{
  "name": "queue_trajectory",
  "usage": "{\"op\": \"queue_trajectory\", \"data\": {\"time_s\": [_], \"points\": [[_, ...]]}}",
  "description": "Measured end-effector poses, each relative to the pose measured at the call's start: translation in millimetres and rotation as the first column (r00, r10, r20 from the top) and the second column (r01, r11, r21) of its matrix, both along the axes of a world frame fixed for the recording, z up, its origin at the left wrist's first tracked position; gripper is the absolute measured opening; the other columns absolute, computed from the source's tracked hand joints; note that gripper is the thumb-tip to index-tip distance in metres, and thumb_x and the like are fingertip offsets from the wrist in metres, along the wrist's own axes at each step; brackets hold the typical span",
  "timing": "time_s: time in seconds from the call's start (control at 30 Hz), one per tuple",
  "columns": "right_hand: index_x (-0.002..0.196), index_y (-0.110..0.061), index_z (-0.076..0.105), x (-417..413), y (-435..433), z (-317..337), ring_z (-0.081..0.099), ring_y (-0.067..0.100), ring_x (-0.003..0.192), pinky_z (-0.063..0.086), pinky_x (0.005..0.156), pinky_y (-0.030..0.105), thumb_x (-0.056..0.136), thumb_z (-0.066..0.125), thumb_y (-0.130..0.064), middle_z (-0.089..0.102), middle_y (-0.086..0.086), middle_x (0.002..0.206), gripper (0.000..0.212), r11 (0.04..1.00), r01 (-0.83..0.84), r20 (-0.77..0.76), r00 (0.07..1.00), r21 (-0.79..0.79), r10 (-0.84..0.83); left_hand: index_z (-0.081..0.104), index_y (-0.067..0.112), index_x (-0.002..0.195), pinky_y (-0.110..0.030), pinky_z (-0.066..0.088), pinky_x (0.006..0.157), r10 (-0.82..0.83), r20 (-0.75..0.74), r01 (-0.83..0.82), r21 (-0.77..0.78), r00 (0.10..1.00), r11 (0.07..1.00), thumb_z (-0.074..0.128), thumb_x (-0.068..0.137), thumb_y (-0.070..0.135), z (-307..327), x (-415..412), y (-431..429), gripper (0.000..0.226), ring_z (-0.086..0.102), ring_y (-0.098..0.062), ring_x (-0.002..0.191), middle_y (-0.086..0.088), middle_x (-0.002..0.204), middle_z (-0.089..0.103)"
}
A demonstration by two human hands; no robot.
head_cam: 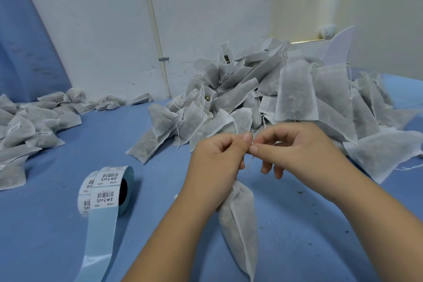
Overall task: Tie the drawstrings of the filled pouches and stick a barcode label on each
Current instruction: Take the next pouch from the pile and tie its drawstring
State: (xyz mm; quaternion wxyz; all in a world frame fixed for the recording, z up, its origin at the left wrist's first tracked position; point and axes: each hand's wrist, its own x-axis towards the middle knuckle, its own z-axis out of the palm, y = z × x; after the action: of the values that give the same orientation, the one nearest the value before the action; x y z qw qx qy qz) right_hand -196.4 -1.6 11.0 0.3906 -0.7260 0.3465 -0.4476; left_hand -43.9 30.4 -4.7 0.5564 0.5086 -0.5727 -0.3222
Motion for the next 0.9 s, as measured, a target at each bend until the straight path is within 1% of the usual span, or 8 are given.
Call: {"op": "queue_trajectory", "data": {"time_s": [0.1, 0.2, 0.3, 0.43, 0.53, 0.67, 0.8, 0.9], "points": [[0.073, -0.017, 0.075, -2.7, -0.6, 0.7, 0.065, 0.013, 0.057, 0.048, 0.048, 0.021, 0.079, 0.075, -0.015, 0.072, 0.003, 0.076, 0.007, 0.999, -0.032, -0.016, 0.999, 0.030, 0.033, 0.066, 0.017, 0.063, -0.023, 0.036, 0.051, 0.034, 0.074, -0.033, -0.015, 0.997, 0.999, 0.062, 0.093, 0.038, -1.4, 1.5, -0.4, 0.037, 0.040, -0.008, 0.046, 0.010, 0.049, 0.050], [0.070, -0.020, 0.074, -4.3, -2.9, 0.0, 0.065, 0.012, 0.057, 0.047, 0.048, 0.021, 0.080, 0.075, -0.016, 0.071, 0.000, 0.073, 0.010, 0.999, -0.017, -0.030, 0.999, 0.039, 0.018, 0.066, 0.025, 0.057, -0.021, 0.037, 0.051, 0.068, 0.090, -0.068, -0.004, 0.994, 0.998, 0.065, 0.091, 0.042, -1.7, 3.8, -1.5, 0.038, 0.043, -0.004, 0.043, 0.012, 0.047, 0.052], [0.070, -0.018, 0.073, -5.9, -5.5, -0.7, 0.066, 0.013, 0.058, 0.047, 0.049, 0.021, 0.080, 0.074, -0.016, 0.069, 0.000, 0.067, 0.010, 0.999, 0.007, -0.039, 0.999, 0.047, -0.005, 0.066, 0.023, 0.057, -0.024, 0.040, 0.053, 0.056, 0.055, -0.059, 0.055, 0.997, 0.997, 0.067, 0.088, 0.045, 0.1, 9.2, -3.4, 0.038, 0.043, -0.006, 0.043, 0.011, 0.048, 0.052], [0.070, -0.014, 0.071, -14.2, -8.6, 1.1, 0.065, 0.008, 0.056, 0.047, 0.049, 0.019, 0.082, 0.072, -0.015, 0.069, -0.001, 0.064, 0.013, 0.998, 0.045, -0.082, 0.996, 0.049, -0.041, 0.065, 0.021, 0.056, -0.027, 0.037, 0.056, 0.016, -0.058, -0.006, 0.167, 0.998, 0.986, 0.070, 0.087, 0.039, 0.9, 24.4, -5.9, 0.036, 0.038, -0.008, 0.040, 0.007, 0.046, 0.046], [0.073, -0.012, 0.069, -21.7, -11.3, 2.4, 0.059, 0.000, 0.049, 0.045, 0.048, 0.014, 0.086, 0.069, -0.013, 0.068, -0.001, 0.060, 0.013, 0.996, 0.077, -0.158, 0.985, 0.042, -0.069, 0.065, 0.025, 0.053, -0.031, 0.030, 0.057, 0.050, -0.056, -0.036, 0.228, 0.997, 0.973, 0.069, 0.088, 0.040, 0.1, 37.8, -8.6, 0.038, 0.032, -0.010, 0.039, 0.008, 0.045, 0.038], [0.073, -0.013, 0.066, -18.6, -14.5, -3.2, 0.056, -0.002, 0.044, 0.043, 0.046, 0.012, 0.090, 0.066, -0.012, 0.066, -0.002, 0.058, 0.016, 0.994, 0.095, -0.225, 0.971, 0.044, -0.083, 0.064, 0.026, 0.052, -0.032, 0.030, 0.059, 0.070, -0.029, -0.061, 0.235, 0.997, 0.970, 0.069, 0.088, 0.041, -2.3, 41.4, -10.7, 0.040, 0.032, -0.010, 0.039, 0.008, 0.045, 0.037], [0.073, -0.014, 0.066, -17.4, -21.1, -7.2, 0.058, 0.001, 0.045, 0.044, 0.045, 0.015, 0.089, 0.066, -0.015, 0.064, -0.004, 0.059, 0.017, 0.982, 0.185, -0.123, 0.976, 0.041, -0.179, 0.068, 0.023, 0.062, -0.029, 0.039, 0.060, -0.026, -0.115, 0.054, 0.250, 0.993, 0.967, 0.068, 0.089, 0.032, -2.1, 43.2, -8.6, 0.028, 0.046, -0.011, 0.050, 0.005, 0.057, 0.048], [0.075, -0.013, 0.065, -17.6, -23.8, -8.9, 0.065, 0.006, 0.054, 0.046, 0.047, 0.018, 0.089, 0.065, -0.013, 0.061, -0.005, 0.059, 0.014, 0.976, 0.215, -0.041, 0.976, 0.046, -0.213, 0.068, 0.022, 0.079, -0.026, 0.043, 0.065, -0.152, -0.058, 0.162, 0.374, 0.987, 0.913, 0.073, 0.086, 0.024, 0.4, 47.3, -4.6, 0.009, 0.057, -0.015, 0.067, 0.002, 0.072, 0.059]]}}
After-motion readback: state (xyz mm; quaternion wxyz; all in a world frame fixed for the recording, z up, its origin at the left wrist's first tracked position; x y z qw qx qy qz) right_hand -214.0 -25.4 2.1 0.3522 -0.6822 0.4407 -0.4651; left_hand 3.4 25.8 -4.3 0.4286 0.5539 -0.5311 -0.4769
